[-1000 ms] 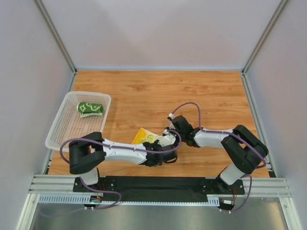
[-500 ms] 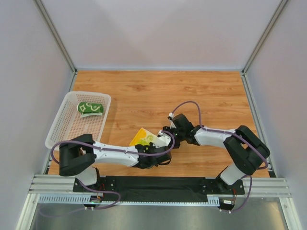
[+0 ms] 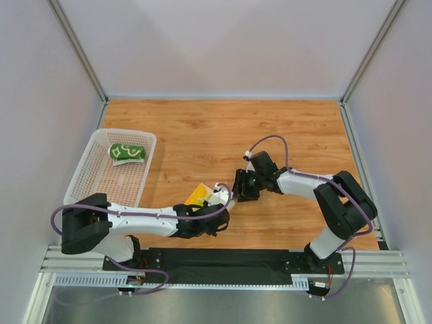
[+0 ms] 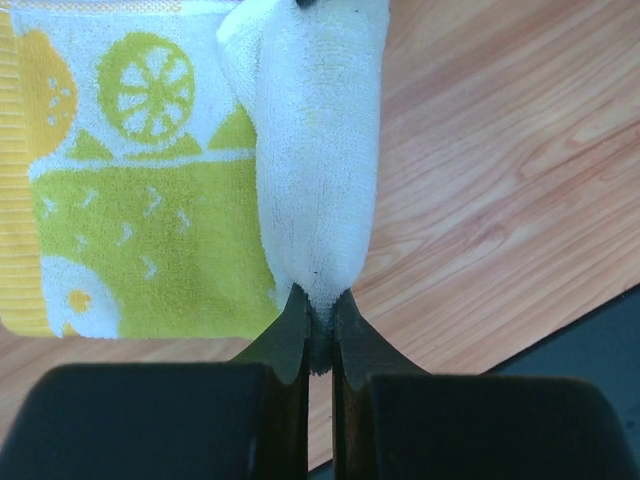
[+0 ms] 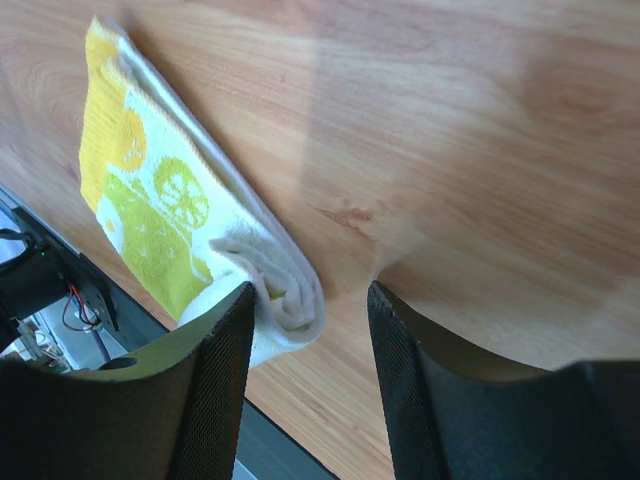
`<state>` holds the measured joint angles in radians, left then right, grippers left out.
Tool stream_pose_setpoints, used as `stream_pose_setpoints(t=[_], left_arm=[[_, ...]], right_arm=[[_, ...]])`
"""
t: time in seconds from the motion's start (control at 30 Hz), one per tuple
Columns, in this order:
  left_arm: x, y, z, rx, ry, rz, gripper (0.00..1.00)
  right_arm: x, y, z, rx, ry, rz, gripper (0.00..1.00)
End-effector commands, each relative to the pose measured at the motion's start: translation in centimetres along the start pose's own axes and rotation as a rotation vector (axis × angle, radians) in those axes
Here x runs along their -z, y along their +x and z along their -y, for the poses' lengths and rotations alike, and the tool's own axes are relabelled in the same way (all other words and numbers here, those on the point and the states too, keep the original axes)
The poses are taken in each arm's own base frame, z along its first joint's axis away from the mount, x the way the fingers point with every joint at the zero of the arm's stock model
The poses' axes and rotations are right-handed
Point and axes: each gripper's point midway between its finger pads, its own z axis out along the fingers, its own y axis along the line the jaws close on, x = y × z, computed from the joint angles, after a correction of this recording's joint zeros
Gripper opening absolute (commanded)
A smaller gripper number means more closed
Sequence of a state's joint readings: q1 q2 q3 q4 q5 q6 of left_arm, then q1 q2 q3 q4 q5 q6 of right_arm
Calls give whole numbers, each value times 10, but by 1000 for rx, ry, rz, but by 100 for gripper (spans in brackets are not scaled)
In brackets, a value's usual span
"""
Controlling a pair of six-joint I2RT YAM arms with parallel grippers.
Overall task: Roll the towels
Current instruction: Roll the towel
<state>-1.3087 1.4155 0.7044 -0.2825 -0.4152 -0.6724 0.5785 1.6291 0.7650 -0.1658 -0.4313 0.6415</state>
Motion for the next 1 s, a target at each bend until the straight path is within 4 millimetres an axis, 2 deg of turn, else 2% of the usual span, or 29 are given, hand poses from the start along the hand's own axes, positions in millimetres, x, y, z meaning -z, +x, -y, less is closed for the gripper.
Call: stream_pose_setpoints(t=[0.0,0.03,0.07,0.1,0.13,0.2,0.37,0.4,0.43,0.47,0.5,0.63,0.67,0.7,0.87,0.9,0.97], left_arm=[[7,-10,13,50,95,25,0],[10,-11,17,72,132,22,0],[9,-10,13,103,136,21,0],[10,-17,18,148,174,50,0],[16,-16,22,176,227,51,0],[19,-26,21,258,270,77,0],[21,-33,12,434,370,67,0],[23,-30,15,459,409,41,0],[18,-27,8,528,407,17,0],[19,-33,11,553,449,30,0],[21,-30,15,568,488,10,0],[15,-26,5,678,501,-11,0],[16,-33,7,687,527,9,0],[16,-30,8,696,539,-9,0],[11,-39,7,753,601,-23,0],[8,-34,6,773,609,-49,0],[7,-37,7,793,629,-46,0]], right_arm=[[9,-14,30,-5,101,50,51],[13,-16,30,-8,99,56,50],[17,-17,30,-13,97,68,50],[26,-23,25,0,85,96,50],[33,-24,27,-4,93,106,50],[50,-29,15,26,66,149,51],[75,-22,-13,59,-47,182,51],[78,-19,-17,65,-76,183,51],[81,-10,-26,78,-150,177,51],[82,-6,-30,78,-184,175,51],[82,-2,-33,82,-215,172,52],[81,17,-36,76,-313,163,52],[79,22,-35,68,-326,148,53],[81,21,-44,93,-379,161,54],[65,38,-46,75,-399,111,56],[62,36,-47,79,-396,124,56],[55,39,-47,76,-392,109,57]])
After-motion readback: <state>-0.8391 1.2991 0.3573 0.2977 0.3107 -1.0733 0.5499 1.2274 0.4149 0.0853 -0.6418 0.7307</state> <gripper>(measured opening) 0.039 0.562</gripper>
